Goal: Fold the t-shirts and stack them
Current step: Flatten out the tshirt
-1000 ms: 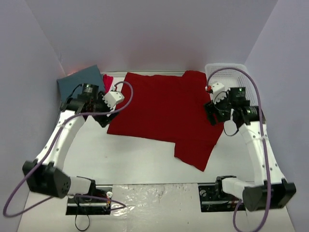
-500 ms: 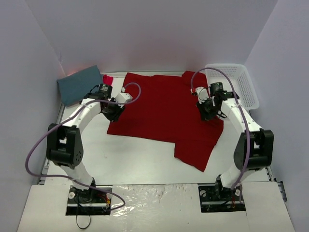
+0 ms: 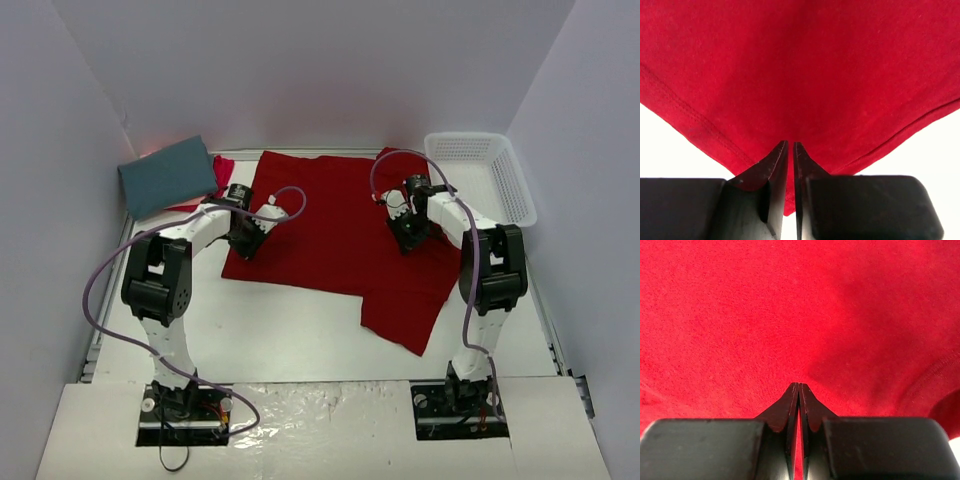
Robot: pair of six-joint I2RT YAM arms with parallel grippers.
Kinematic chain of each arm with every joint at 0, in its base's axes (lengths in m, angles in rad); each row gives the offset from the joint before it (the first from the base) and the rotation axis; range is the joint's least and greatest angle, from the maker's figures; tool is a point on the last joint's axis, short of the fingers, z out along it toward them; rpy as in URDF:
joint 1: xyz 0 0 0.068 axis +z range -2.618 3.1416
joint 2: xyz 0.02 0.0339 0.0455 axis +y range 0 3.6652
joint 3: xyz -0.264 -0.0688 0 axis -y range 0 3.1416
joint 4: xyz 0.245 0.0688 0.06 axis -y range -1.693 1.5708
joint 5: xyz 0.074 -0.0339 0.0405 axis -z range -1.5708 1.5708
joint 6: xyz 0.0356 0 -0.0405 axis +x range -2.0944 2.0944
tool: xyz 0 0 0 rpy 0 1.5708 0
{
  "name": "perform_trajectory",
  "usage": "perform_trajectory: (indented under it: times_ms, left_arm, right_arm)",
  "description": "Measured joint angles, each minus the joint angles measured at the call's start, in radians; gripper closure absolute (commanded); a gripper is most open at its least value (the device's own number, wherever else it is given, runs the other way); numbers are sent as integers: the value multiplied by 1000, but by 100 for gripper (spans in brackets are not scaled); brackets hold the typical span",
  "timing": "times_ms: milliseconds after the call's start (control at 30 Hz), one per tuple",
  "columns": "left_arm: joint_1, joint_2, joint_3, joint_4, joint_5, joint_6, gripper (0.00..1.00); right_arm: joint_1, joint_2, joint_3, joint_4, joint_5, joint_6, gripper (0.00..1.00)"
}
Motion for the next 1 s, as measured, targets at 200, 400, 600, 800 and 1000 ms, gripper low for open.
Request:
perform_trajectory:
  times_ms: [200, 400, 600, 800, 1000]
  left_arm:
    - [-13, 13, -1, 11, -27, 10, 94]
    - [-14, 22, -18, 11, -83, 29, 97]
    - [-19, 23, -21, 7, -115, 53, 97]
    - [-19, 23, -24, -11, -141, 77, 98]
    - [-19, -15, -80, -15, -175, 108, 98]
  right_arm:
    - [15, 11, 2, 5, 3, 0, 100]
    - [16, 23, 2, 15, 3, 0, 100]
    - [27, 60, 2, 17, 7, 0, 100]
    - [28, 60, -2, 19, 7, 0, 100]
    - [35, 60, -2, 20, 6, 6, 100]
